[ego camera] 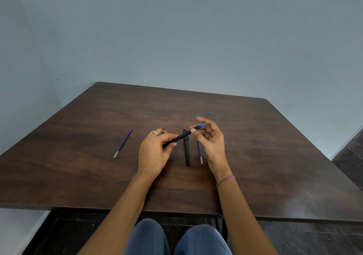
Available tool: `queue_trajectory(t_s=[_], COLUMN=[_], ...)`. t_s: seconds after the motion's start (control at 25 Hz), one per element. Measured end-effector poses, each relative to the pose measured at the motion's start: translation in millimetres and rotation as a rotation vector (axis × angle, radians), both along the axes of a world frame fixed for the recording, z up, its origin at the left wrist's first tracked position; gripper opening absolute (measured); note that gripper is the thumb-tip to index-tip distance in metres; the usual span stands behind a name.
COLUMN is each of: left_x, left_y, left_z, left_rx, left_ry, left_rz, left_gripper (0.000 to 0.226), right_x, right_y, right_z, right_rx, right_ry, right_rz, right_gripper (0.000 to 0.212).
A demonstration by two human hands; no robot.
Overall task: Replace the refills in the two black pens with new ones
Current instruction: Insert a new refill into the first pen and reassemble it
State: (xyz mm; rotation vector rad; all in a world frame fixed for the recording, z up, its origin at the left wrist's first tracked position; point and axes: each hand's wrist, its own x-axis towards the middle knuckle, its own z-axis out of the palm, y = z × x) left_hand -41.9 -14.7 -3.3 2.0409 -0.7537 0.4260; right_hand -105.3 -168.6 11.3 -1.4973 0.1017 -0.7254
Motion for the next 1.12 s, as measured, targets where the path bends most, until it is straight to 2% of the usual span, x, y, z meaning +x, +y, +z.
queue_trajectory(t_s=[0.08, 0.24, 0.52, 0.84, 0.96, 1.12], left_x=[-0.3, -0.5, -0.5, -2.6, -2.9, -2.9], left_y=[-0.6, -0.2, -0.4, 0.8, 0.5, -0.1], left_z=[0.9, 1.2, 1.6, 2.9, 3.8, 4.4], left_rx=[0.002, 0.012, 0.02, 0.019, 0.025, 0.035], left_ry=[0.003, 0.0, 0.003, -0.001, 0.003, 0.01], left_rz=[0.002, 0.009, 0.011, 0.008, 0.014, 0.021], left_gripper=[0.029, 0.029, 0.028, 0.028, 0.028, 0.028], right_x=[1.3, -0.3, 0.4, 2.9, 1.8, -0.4], right_y=[-1.0, -2.6, -3.0, -1.8, -2.0, -3.4], right_z=[-0.9, -1.5, -2.4, -2.2, -1.6, -1.4], right_rx=[-0.01, 0.008, 0.009, 0.016, 0.076, 0.043], right_ry=[0.014, -0.023, 0.0, 0.035, -0.01, -0.041], right_rz=[-0.005, 0.051, 0.025, 0.0, 0.046, 0.051], right_gripper=[0.034, 0.045, 0.044, 0.03, 0.036, 0.041])
